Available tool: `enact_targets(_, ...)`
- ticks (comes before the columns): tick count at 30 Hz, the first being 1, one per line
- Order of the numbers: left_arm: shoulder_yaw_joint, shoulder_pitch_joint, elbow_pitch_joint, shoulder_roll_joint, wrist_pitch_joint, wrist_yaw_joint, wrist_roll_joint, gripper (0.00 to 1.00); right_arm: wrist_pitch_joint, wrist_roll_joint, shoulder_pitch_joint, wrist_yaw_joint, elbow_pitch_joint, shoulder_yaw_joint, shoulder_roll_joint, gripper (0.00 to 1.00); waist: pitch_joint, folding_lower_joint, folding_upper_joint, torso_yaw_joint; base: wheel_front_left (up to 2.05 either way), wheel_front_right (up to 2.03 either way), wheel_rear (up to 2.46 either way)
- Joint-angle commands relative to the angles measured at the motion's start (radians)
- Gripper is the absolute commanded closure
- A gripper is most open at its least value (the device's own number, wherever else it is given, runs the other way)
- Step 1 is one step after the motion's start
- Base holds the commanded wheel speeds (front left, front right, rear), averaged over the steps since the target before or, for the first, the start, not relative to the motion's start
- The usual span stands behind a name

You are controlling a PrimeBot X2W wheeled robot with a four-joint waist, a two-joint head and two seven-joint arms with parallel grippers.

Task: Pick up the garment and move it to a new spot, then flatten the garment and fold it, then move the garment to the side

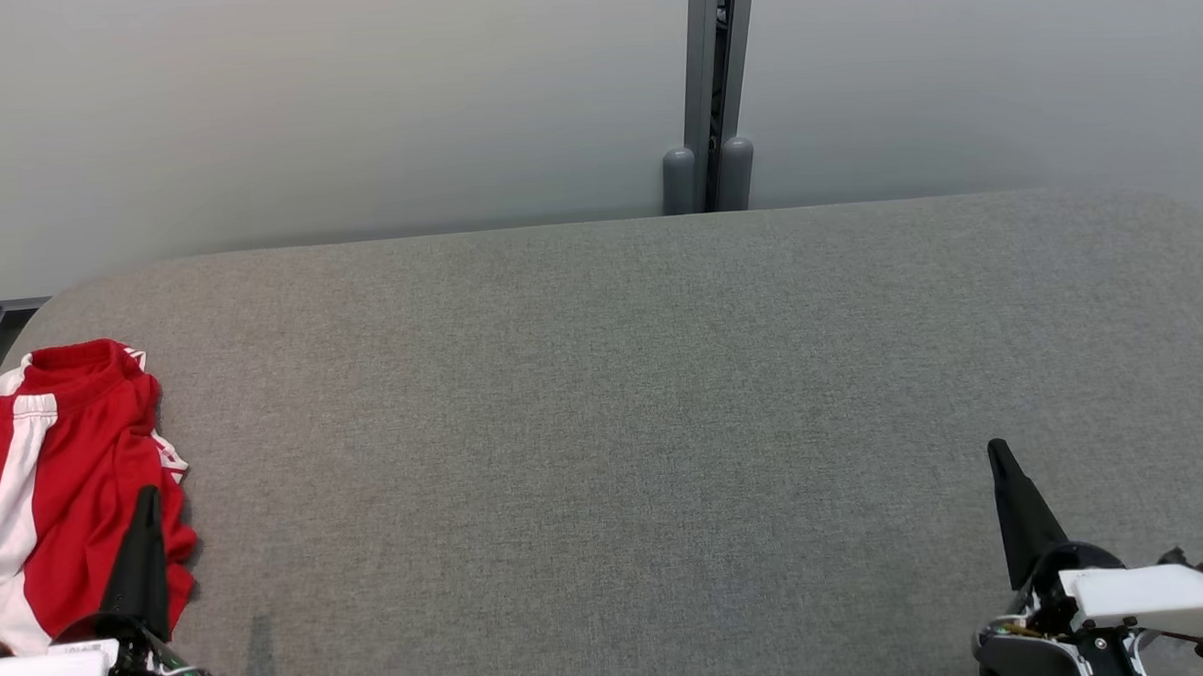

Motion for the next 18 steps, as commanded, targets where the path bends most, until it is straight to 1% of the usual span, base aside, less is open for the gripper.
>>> enact_targets(1,0.000,0.002,0.004,-0.001,0.000,0.000,0.000,0.00,0.000,0.000,0.002,0.000,0.003,0.000,0.001,0.00,0.000,0.0000,0.0000,0.000,0.00,0.00,0.00)
enact_targets(12,-0.055,-0.019,0.003,-0.003,-0.054,0.001,0.007,0.00,-0.030,-0.033,-0.001,0.000,-0.008,-0.010,-0.012,0.00,0.000,0.0000,0.0000,0.004,0.00,0.00,0.00)
enact_targets(18,-0.093,-0.042,-0.002,0.006,-0.105,0.000,0.048,0.00,-0.047,-0.107,-0.013,0.000,-0.021,-0.024,-0.026,0.00,-0.001,0.0000,0.0000,0.007,0.00,0.00,0.00)
